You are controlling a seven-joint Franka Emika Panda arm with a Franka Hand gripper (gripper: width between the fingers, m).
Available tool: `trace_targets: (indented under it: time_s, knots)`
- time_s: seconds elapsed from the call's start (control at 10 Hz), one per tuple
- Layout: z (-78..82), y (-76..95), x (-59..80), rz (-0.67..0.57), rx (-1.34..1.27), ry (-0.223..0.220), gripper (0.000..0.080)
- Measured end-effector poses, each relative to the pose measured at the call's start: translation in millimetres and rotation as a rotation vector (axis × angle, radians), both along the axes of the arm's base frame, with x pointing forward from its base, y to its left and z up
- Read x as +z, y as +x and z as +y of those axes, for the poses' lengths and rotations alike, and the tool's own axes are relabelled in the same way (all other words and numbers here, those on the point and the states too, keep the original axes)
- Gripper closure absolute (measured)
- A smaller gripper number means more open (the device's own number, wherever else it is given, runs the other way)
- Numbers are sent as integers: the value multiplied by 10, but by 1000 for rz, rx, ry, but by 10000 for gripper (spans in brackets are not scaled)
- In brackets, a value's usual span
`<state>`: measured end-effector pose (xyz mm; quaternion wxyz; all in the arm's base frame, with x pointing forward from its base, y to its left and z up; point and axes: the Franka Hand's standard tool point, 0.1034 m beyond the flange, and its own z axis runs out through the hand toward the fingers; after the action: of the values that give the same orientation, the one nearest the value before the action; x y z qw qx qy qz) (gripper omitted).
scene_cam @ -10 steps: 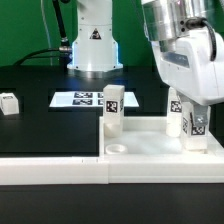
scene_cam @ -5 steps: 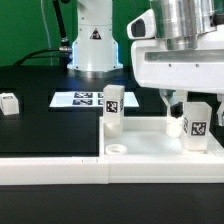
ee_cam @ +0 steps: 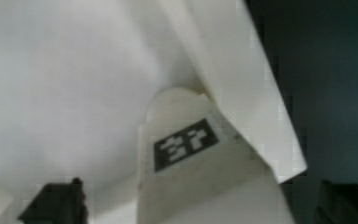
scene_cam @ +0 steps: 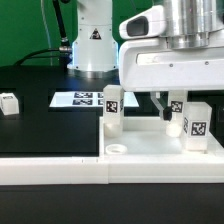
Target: Assemble square table
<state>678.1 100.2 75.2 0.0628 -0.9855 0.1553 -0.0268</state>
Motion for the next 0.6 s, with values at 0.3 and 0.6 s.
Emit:
trace_targets:
  time_s: [0.3, 0.6]
  knots:
    - [85, -38, -53, -9, 134, -14, 150]
    - [76, -40, -58, 5, 21, -6, 412]
